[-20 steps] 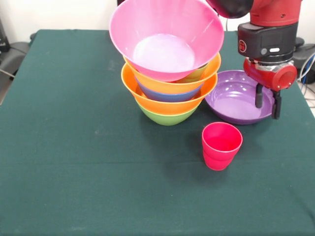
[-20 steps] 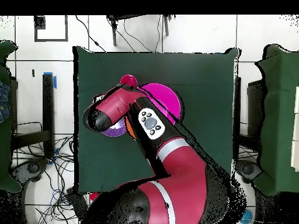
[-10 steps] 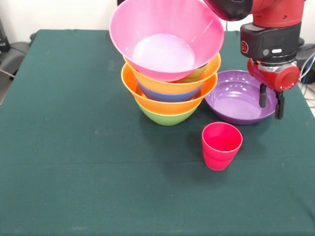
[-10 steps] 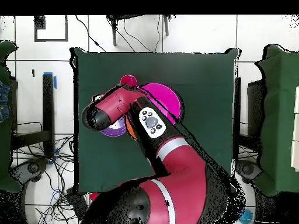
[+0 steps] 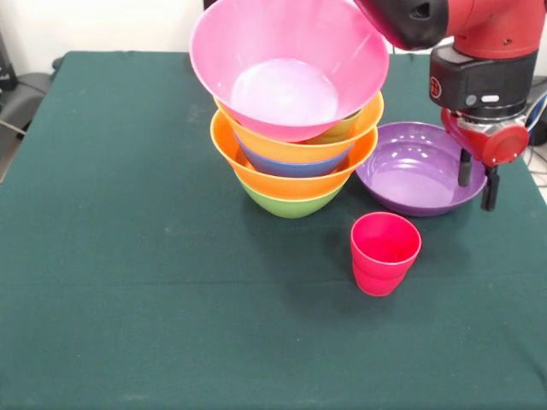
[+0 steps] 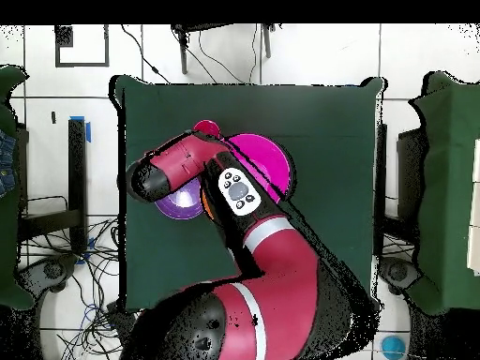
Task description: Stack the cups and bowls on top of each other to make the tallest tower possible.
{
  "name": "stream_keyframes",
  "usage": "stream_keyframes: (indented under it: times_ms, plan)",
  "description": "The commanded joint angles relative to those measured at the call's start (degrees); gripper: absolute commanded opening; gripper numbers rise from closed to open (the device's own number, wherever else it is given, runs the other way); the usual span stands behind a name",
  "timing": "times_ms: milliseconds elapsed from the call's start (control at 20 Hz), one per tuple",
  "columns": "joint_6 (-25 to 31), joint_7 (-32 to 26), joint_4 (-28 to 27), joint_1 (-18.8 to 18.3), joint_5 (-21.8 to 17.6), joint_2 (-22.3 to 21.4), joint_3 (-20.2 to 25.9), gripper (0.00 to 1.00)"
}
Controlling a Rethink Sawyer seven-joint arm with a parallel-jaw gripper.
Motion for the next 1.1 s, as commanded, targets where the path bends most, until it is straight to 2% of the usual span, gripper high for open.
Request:
stream_keyframes:
  times_ms: [50,300,850,1100]
  plan:
    - [9.5,10.0,-5.9,3.0,2.2,5.0,-6.3,1.0]
    - [9.7,10.2,-7.2,4.1,3.0,6.0,-7.8,1.0]
    - [10.7,8.6,-10.0,3.8,5.5,7.2,-9.6,1.0]
    - [12.4,8.2,-12.4,4.4,5.5,8.3,-11.1,1.0]
